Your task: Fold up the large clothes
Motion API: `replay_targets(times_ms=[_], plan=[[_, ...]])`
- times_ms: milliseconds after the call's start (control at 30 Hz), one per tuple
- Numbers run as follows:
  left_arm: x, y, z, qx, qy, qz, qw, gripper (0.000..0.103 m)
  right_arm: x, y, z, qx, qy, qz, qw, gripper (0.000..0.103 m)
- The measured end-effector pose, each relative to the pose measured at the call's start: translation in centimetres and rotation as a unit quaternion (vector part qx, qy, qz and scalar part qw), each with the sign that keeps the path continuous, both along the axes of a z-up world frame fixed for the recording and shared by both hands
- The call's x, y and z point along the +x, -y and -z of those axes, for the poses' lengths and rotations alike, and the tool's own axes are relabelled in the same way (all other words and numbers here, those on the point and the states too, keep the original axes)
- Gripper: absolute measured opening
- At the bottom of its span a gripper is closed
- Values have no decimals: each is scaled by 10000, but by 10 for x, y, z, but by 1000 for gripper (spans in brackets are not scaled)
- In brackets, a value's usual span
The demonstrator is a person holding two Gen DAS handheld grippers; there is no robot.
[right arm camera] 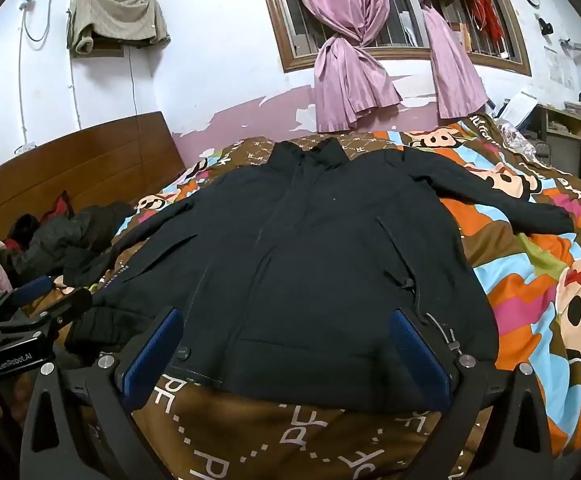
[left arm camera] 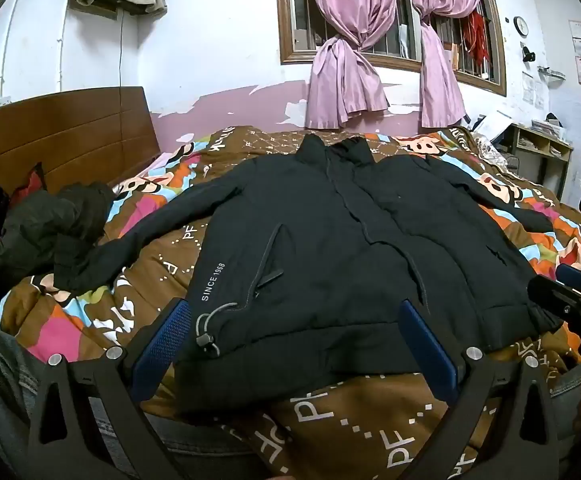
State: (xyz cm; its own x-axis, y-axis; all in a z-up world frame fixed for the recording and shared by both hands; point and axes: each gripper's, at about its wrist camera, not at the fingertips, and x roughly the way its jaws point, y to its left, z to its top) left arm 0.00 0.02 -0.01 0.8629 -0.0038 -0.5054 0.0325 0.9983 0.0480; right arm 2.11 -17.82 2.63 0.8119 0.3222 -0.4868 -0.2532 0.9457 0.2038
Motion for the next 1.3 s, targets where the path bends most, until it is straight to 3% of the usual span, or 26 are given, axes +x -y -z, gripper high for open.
replay_targets(times_ms=[1300], plan=[[1,1,1,-13,-21,0,10000,101,1,1,3,-34,-25,7,10000,103]])
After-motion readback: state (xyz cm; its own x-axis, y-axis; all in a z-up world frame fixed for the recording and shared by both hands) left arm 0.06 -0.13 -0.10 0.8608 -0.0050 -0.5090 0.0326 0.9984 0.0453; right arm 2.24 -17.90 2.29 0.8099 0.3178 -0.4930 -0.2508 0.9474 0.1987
